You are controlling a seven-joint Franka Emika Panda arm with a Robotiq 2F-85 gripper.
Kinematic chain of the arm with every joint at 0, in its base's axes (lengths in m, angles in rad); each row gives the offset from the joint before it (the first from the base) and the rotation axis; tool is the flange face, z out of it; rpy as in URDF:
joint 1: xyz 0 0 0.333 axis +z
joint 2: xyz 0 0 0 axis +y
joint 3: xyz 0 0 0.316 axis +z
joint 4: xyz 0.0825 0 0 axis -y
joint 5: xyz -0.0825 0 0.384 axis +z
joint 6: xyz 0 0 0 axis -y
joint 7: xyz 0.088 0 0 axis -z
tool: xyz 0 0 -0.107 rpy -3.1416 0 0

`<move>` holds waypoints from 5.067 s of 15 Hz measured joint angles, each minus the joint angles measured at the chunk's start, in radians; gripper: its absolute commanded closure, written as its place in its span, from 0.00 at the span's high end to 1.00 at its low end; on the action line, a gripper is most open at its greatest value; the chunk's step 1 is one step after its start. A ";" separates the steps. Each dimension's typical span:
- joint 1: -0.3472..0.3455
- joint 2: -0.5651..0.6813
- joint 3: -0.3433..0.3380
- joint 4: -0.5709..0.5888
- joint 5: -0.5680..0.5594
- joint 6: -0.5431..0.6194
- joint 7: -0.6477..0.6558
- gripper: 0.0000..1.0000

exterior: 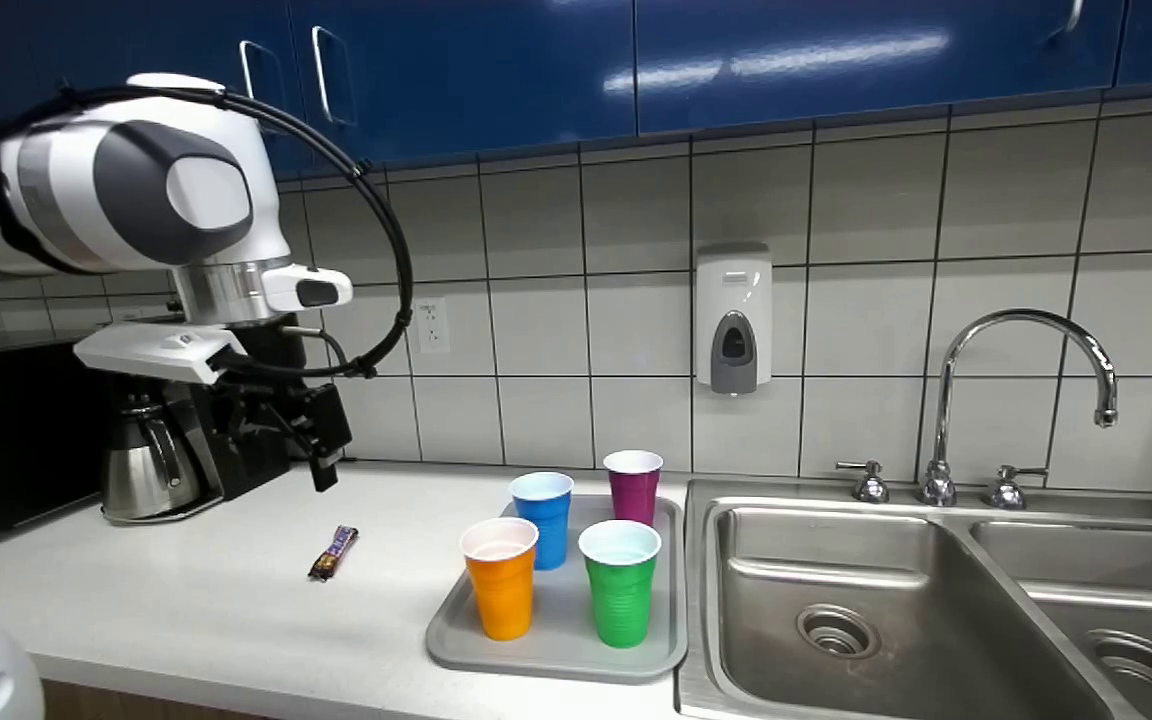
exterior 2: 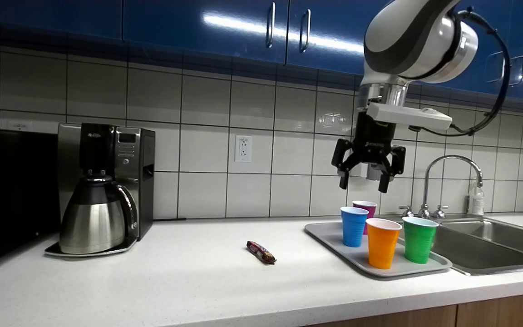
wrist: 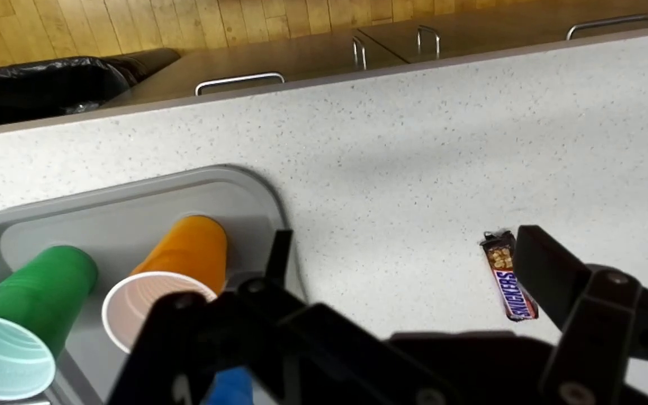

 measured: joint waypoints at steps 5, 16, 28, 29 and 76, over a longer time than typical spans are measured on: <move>-0.026 0.019 0.001 -0.015 -0.041 0.095 0.037 1.00; -0.133 0.108 0.000 -0.023 -0.113 0.253 0.069 1.00; -0.218 0.311 -0.017 0.049 -0.175 0.396 0.072 1.00; -0.218 0.333 -0.023 0.061 -0.179 0.402 0.072 1.00; -0.092 0.599 -0.175 0.253 -0.259 0.420 0.112 0.01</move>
